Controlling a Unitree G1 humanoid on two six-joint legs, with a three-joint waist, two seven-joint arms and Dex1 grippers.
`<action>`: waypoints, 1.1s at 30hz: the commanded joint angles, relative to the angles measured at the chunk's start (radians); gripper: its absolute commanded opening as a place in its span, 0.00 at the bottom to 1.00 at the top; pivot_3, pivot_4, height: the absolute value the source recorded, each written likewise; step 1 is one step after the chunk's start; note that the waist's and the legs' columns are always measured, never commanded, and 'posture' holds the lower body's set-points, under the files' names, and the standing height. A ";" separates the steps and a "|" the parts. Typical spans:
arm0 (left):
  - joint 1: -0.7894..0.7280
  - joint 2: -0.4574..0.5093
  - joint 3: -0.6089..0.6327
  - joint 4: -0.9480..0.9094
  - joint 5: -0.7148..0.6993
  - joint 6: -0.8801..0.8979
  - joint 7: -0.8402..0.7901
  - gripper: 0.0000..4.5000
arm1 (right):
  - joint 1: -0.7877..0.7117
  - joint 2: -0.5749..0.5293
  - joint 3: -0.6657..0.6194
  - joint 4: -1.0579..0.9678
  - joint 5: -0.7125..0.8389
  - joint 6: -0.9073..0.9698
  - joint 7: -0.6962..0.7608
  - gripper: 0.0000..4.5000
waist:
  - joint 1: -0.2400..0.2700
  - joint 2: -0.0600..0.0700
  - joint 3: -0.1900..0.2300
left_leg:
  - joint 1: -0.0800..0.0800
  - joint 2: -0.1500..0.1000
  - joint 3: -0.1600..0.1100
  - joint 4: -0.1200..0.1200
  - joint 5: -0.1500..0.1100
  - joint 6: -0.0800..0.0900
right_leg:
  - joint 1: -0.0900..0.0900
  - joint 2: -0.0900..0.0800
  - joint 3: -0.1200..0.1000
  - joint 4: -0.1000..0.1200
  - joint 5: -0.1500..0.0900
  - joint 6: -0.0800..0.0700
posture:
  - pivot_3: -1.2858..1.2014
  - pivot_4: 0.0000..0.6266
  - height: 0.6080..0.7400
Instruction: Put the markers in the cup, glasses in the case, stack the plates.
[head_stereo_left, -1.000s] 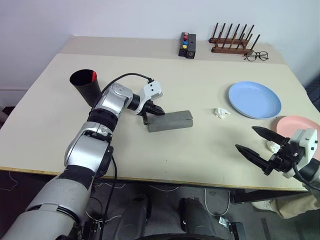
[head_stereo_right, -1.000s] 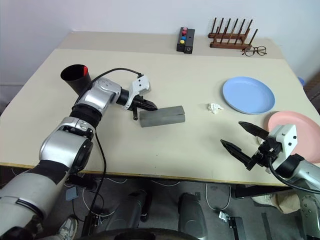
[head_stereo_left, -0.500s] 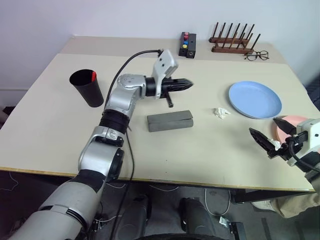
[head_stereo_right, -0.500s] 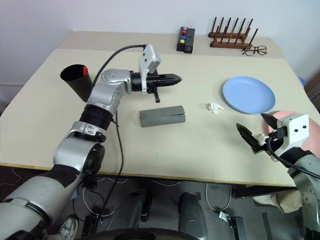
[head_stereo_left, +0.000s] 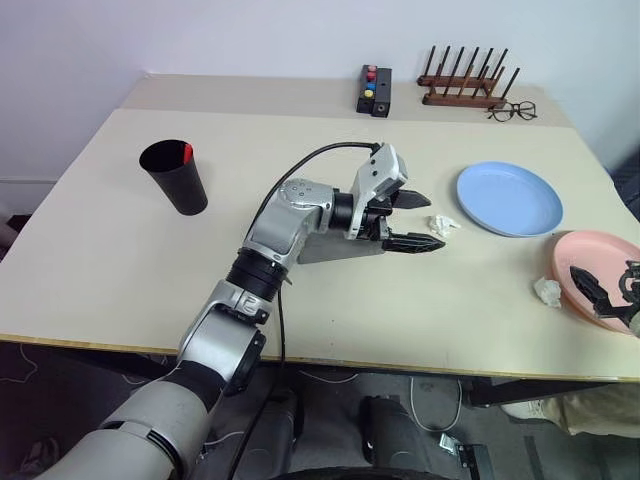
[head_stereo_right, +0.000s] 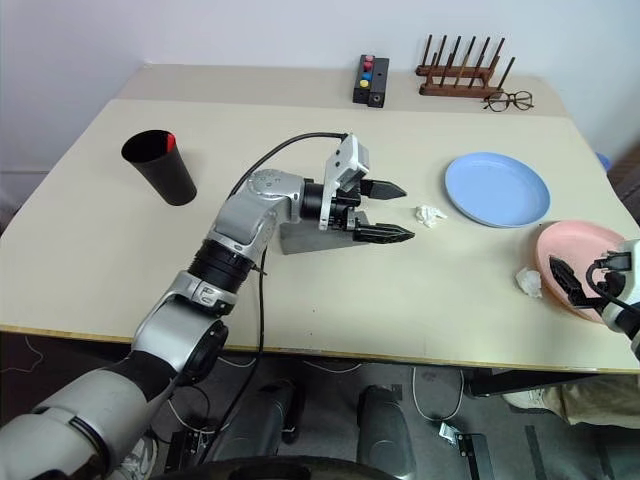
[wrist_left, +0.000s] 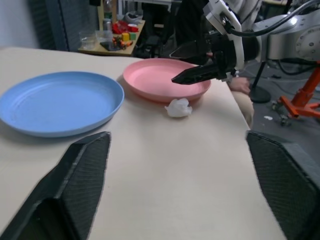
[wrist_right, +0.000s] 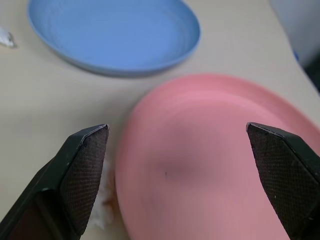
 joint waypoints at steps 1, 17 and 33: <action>-0.017 -0.016 -0.017 -0.007 0.011 -0.047 0.021 0.99 | 0.006 -0.033 -0.043 0.009 0.007 -0.031 0.052 1.00 | 0.000 0.000 0.000 | 0.000 0.000 0.000 0.000 0.000 0.000 | 0.000 0.000 0.000 0.000 0.000 0.000 | 0.52 0.24 1.00; 0.020 -0.021 -0.027 -0.066 0.007 -0.024 0.093 0.99 | -0.326 -0.006 0.155 0.212 -0.032 0.026 0.023 1.00 | -0.002 0.002 0.000 | 0.000 0.000 0.000 0.000 0.000 0.000 | 0.000 0.000 0.000 0.000 0.000 0.000 | 0.52 0.24 1.00; 0.068 0.013 -0.026 -0.167 0.000 0.043 0.145 0.99 | -0.524 -0.063 0.246 0.521 -0.152 -0.055 0.008 1.00 | -0.003 0.003 0.000 | 0.000 -0.001 0.000 -0.001 0.000 0.000 | 0.000 0.000 0.000 0.000 0.002 0.003 | 0.52 0.24 1.00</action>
